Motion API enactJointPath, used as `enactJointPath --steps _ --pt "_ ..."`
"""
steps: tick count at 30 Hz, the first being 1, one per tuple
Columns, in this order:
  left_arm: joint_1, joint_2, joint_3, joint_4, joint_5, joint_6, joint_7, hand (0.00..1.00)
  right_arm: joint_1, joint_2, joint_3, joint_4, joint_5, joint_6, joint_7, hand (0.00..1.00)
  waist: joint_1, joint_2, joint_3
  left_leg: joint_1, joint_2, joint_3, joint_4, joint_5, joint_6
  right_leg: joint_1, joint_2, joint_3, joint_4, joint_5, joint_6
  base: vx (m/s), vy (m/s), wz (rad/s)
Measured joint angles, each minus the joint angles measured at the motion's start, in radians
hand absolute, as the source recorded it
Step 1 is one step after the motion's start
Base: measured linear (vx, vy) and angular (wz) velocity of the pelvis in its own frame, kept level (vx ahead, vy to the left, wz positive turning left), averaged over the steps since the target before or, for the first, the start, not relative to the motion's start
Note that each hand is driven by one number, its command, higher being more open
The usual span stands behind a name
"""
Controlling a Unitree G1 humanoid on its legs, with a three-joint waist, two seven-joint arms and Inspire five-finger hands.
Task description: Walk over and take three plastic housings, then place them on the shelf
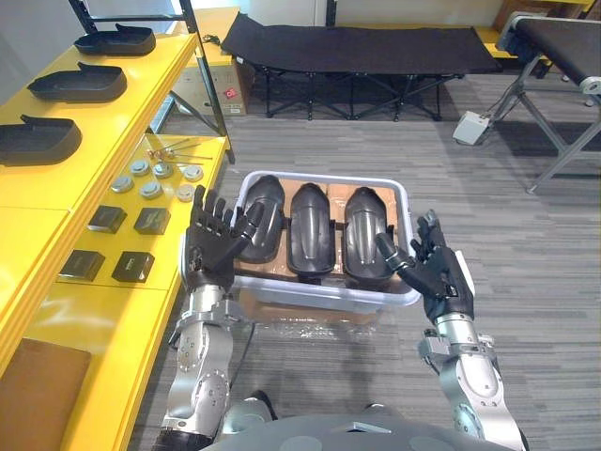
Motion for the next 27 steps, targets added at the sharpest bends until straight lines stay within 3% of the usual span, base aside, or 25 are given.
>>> enactJointPath --steps 5,10,17,23,27 --pt "0.021 0.001 0.020 0.000 0.005 0.025 -0.016 1.00 -0.067 -0.002 -0.166 0.213 0.011 0.000 -0.121 1.00 0.006 -0.002 0.001 -0.015 -0.012 -0.012 -0.033 0.010 -0.002 -0.006 -0.002 -0.016 -0.015 -0.009 -0.011 -0.08 0.005 0.08" --pt "0.014 0.021 0.043 0.000 0.063 0.055 -0.065 1.00 -0.204 -0.052 -0.247 0.406 0.026 -0.001 -0.189 1.00 0.005 -0.008 0.023 -0.125 0.009 -0.046 -0.003 0.045 0.000 -0.077 0.021 -0.044 -0.014 -0.019 -0.015 -0.12 -0.024 0.17" --pt "-0.028 0.079 0.045 0.000 0.083 0.055 -0.106 1.00 -0.477 -0.203 -0.319 0.598 0.069 -0.005 -0.304 1.00 0.062 -0.017 0.170 -0.279 0.056 -0.129 0.094 0.067 0.011 -0.159 0.062 -0.097 0.018 0.003 -0.034 -0.09 -0.006 0.22" --pt "-0.090 0.127 0.044 0.000 0.083 0.051 -0.109 1.00 -0.665 -0.298 -0.313 0.784 0.095 -0.005 -0.303 1.00 0.112 -0.022 0.254 -0.331 0.055 -0.145 0.114 0.076 0.028 -0.197 0.062 -0.097 0.030 0.005 -0.034 -0.03 0.044 0.07" --pt "-0.117 0.146 0.043 0.009 0.084 0.047 -0.116 1.00 -0.769 -0.351 -0.282 0.930 0.139 0.015 -0.262 1.00 0.118 -0.023 0.278 -0.389 0.055 -0.178 0.141 0.078 0.033 -0.224 0.067 -0.116 0.036 0.005 -0.035 0.02 0.025 0.15"
